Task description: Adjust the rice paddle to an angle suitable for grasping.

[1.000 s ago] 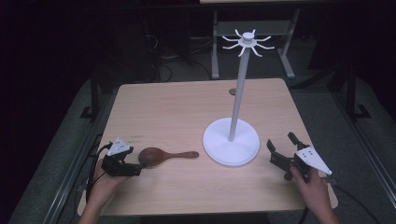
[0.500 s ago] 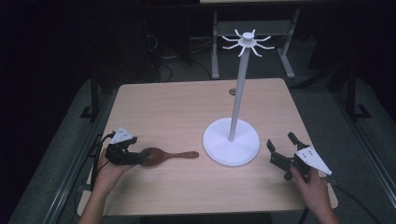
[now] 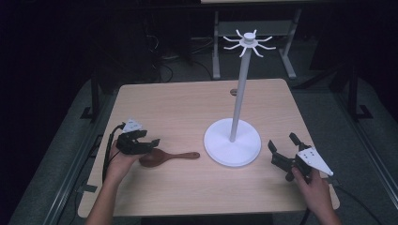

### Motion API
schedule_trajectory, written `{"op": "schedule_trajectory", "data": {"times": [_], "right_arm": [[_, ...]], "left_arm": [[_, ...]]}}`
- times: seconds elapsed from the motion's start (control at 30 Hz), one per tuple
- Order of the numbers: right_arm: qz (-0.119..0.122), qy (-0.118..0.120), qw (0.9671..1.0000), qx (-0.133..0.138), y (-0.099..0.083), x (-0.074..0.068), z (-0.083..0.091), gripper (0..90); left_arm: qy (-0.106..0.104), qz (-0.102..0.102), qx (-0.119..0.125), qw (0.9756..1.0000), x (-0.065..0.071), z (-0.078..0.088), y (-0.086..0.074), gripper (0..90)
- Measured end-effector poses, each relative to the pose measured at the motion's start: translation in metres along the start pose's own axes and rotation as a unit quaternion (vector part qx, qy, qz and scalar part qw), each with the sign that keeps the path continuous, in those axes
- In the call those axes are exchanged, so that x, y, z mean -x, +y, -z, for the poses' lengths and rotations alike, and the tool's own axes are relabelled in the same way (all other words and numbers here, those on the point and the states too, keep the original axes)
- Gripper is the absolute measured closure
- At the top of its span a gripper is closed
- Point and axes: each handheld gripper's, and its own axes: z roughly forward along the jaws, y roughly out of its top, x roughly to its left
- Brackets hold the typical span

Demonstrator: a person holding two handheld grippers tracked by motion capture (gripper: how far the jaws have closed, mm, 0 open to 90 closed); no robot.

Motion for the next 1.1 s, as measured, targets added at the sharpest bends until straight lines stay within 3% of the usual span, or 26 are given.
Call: {"op": "schedule_trajectory", "data": {"times": [0.2, 0.4, 0.5, 0.87, 1.1], "right_arm": [[-0.001, 0.001, 1.0, 0.0, 0.0, 0.0, 0.0, 13.5], [0.0, 0.001, 1.0, 0.0, 0.0, 0.0, 0.0, 13.5], [0.0, 0.001, 1.0, 0.0, 0.0, 0.0, 0.0, 13.5], [-0.002, 0.001, 1.0, -0.001, 0.0, 0.0, 0.0, 13.5], [0.0, 0.001, 1.0, 0.0, 0.0, 0.0, 0.0, 13.5]], "left_arm": [[0.008, 0.001, -0.015, 0.9999, -0.003, -0.016, -0.002, 49.4], [-0.011, 0.009, -0.049, 0.9987, -0.007, -0.028, -0.009, 78.7], [-0.008, 0.007, -0.057, 0.9983, -0.006, -0.031, -0.01, 89.7], [-0.013, 0.007, -0.09, 0.9958, -0.008, -0.034, -0.017, 90.0], [-0.023, 0.012, -0.094, 0.9952, -0.009, -0.03, -0.02, 90.0]]}}
